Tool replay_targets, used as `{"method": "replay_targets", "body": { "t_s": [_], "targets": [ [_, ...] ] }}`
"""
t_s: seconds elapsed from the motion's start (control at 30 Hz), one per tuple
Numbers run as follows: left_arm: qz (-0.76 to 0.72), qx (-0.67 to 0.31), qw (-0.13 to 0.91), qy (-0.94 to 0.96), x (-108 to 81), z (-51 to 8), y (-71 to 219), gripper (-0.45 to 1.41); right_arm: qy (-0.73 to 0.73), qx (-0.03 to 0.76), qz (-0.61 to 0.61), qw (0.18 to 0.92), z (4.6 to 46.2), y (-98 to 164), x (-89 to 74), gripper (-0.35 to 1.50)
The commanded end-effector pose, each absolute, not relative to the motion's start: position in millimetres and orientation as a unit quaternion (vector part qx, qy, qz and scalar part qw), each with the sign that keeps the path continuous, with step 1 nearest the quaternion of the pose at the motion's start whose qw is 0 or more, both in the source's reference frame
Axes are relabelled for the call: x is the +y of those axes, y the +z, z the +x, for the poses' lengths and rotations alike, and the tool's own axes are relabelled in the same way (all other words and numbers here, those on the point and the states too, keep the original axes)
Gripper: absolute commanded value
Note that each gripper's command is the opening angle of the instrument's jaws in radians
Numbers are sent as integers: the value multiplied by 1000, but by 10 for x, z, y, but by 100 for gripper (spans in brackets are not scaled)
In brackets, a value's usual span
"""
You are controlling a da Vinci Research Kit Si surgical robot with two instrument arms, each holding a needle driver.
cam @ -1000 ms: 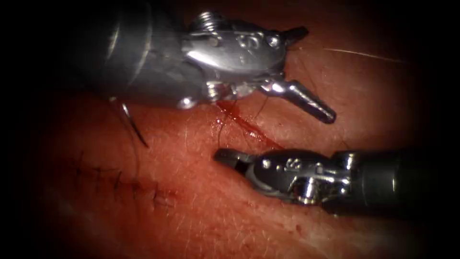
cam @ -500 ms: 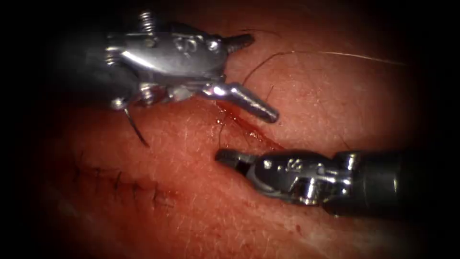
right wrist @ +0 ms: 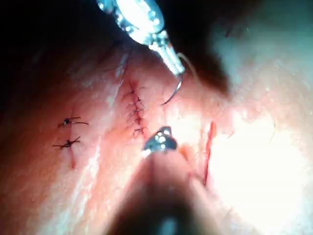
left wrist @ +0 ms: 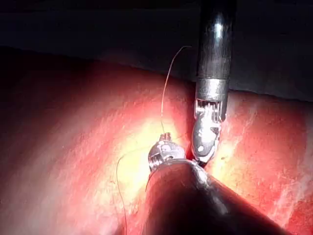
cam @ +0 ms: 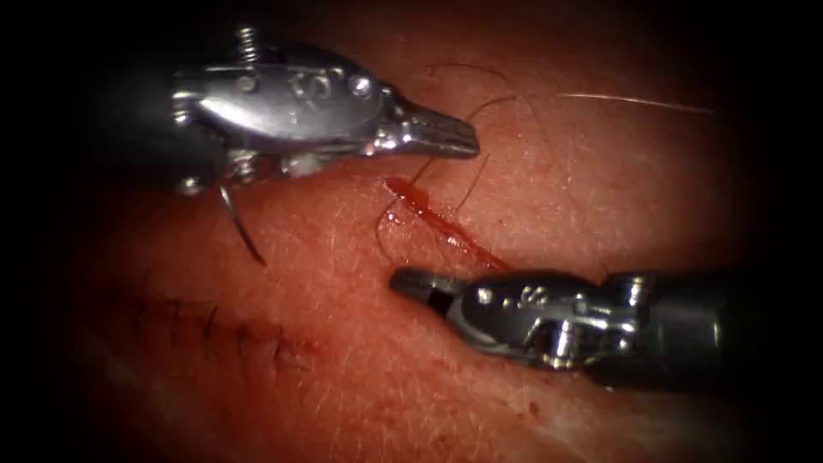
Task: Wound Closure
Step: Use the right gripper to regrasp the suture with the left gripper
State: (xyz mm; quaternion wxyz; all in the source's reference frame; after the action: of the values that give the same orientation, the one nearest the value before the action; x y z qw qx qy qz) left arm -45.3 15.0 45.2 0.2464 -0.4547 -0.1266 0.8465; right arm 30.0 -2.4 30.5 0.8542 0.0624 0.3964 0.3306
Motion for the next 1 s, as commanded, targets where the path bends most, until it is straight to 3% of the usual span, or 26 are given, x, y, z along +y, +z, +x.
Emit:
{"method": "replay_targets", "body": {
  "t_s": [0.03, 0.37, 0.73, 0.77, 0.8, 0.83, 0.87, 0.9, 1.0],
  "targets": [
    [-456, -122, 248, 846, 146, -451, 458, -45, 331, 402, 63, 851, 299, 305, -33, -35],
    [-466, -96, 251, 843, 131, -391, 474, -45, 342, 430, 58, 834, 264, 275, -38, -35],
    [-483, -71, 266, 831, 117, -349, 541, -45, 330, 466, 81, 817, 260, 265, -39, -35],
    [-495, -72, 273, 821, 116, -348, 548, -45, 330, 471, 79, 814, 260, 265, -38, -3],
    [-505, -72, 275, 815, 115, -348, 551, -45, 329, 479, 75, 810, 260, 265, -38, 46],
    [-514, -75, 278, 808, 115, -349, 554, -45, 326, 486, 69, 808, 260, 265, -37, 81],
    [-522, -76, 280, 802, 114, -350, 556, -45, 324, 492, 66, 805, 260, 264, -37, 104],
    [-532, -76, 282, 795, 113, -351, 557, -45, 320, 498, 68, 803, 260, 262, -35, 123],
    [-547, -79, 286, 783, 113, -355, 557, -45, 306, 503, 72, 805, 256, 257, -32, 135]
  ]
}}
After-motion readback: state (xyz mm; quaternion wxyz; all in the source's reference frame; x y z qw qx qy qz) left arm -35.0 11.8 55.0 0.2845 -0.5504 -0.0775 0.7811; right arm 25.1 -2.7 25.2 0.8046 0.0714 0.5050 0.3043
